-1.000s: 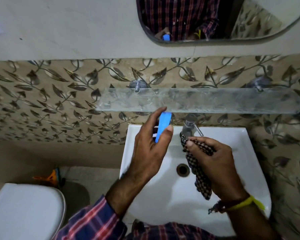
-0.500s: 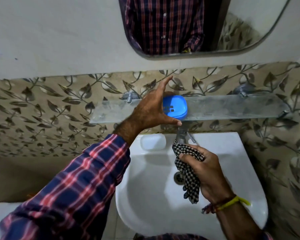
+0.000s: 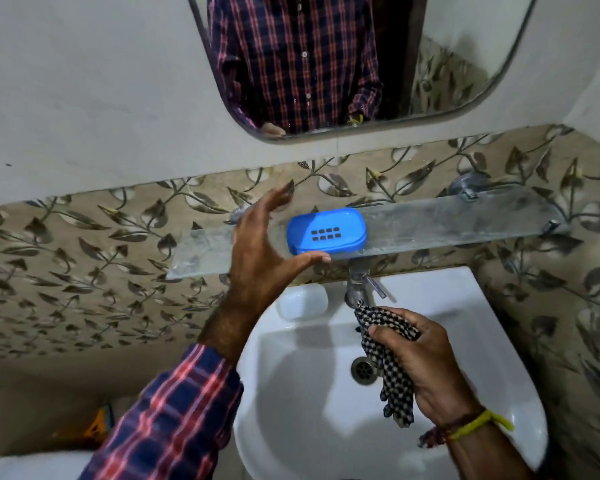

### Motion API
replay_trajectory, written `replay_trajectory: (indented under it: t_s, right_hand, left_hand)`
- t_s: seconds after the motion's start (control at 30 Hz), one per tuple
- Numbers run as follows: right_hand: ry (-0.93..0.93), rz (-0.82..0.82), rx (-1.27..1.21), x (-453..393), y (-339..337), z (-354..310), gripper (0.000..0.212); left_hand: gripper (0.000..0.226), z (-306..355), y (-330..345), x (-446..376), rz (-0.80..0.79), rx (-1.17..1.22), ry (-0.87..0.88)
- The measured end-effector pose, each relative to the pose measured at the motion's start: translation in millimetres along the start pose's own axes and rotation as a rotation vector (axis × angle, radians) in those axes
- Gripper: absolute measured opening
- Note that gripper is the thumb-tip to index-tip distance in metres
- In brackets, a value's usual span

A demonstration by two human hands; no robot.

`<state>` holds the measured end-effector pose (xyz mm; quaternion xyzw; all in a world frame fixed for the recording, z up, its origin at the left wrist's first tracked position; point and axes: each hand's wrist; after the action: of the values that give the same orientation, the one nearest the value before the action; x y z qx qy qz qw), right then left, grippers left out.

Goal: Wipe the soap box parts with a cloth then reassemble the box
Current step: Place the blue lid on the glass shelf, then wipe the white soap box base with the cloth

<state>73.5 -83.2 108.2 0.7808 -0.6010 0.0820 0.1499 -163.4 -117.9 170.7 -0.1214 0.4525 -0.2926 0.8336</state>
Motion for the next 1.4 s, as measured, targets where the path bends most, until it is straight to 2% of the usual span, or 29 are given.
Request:
replay_trajectory:
  t_s: [0.07, 0.13, 0.2, 0.33, 0.53, 0.6, 0.73, 0.8, 0.87, 1.0, 1.23, 1.3, 1.4]
  right_hand:
    - [0.015, 0.022, 0.0, -1.7, -0.7, 5.0, 0.021]
    - [0.035, 0.029, 0.008, -2.8, 0.1, 9.5, 0.019]
    - [0.045, 0.025, 0.018, -2.5, 3.4, 12.0, 0.017]
    - [0.057, 0.011, 0.027, -0.9, 12.8, 14.3, 0.015]
    - [0.065, 0.012, 0.02, -2.7, 19.8, 17.7, 0.017]
    - [0.074, 0.029, 0.015, -2.9, 18.5, 18.7, 0.017]
    - [0.093, 0.074, -0.006, -6.1, 10.9, 20.7, 0.016]
    - [0.067, 0.11, 0.026, -9.0, 4.9, 22.2, 0.018]
    - [0.045, 0.134, 0.057, -10.7, -1.7, 23.9, 0.019]
    - [0.058, 0.174, 0.066, -11.3, -13.9, 29.3, 0.019]
    - [0.101, 0.18, 0.054, -5.9, -21.6, 41.4, 0.017]
    - [0.1, 0.177, 0.062, -3.4, -21.3, 42.4, 0.016]
    - [0.036, 0.175, 0.117, -0.3, -19.9, 40.9, 0.018]
  left_hand:
    - [0.073, -8.4, -9.3, 37.5, 0.214, -0.074, 0.092]
    - [0.054, -18.6, -9.5, 75.5, 0.264, -0.162, 0.152]
    - [0.045, -28.7, -2.1, 105.0, 0.161, -0.19, 0.104]
    - [0.038, -48.7, 16.5, 134.3, -0.077, -0.183, -0.119]
    - [0.046, -82.5, 36.6, 153.3, -0.233, -0.161, -0.249]
    - [0.062, -97.8, 42.0, 149.5, -0.304, -0.158, -0.348]
    - [0.115, -124.2, 53.3, 125.3, -0.534, -0.136, -0.536]
    - [0.127, -133.0, 58.9, 111.8, -0.608, -0.131, -0.557]
    - [0.125, -141.7, 65.1, 104.1, -0.641, -0.154, -0.537]
    - [0.106, -153.8, 71.6, 106.1, -0.619, -0.192, -0.538]
    - [0.081, -125.6, 58.5, 128.4, -0.495, -0.065, -0.25]
    - [0.079, -112.2, 50.2, 140.5, -0.53, -0.093, -0.096]
    - [0.075, -92.6, 42.0, 161.2, -0.567, -0.207, 0.225]
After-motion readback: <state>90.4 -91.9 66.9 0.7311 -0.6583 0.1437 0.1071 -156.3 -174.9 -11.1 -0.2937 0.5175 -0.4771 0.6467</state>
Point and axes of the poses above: each hand's wrist, its own x-axis away from the middle knuckle, its own y-axis out of the palm, z = x × y, and after that the axes turned 7 degrees about z, right-handed
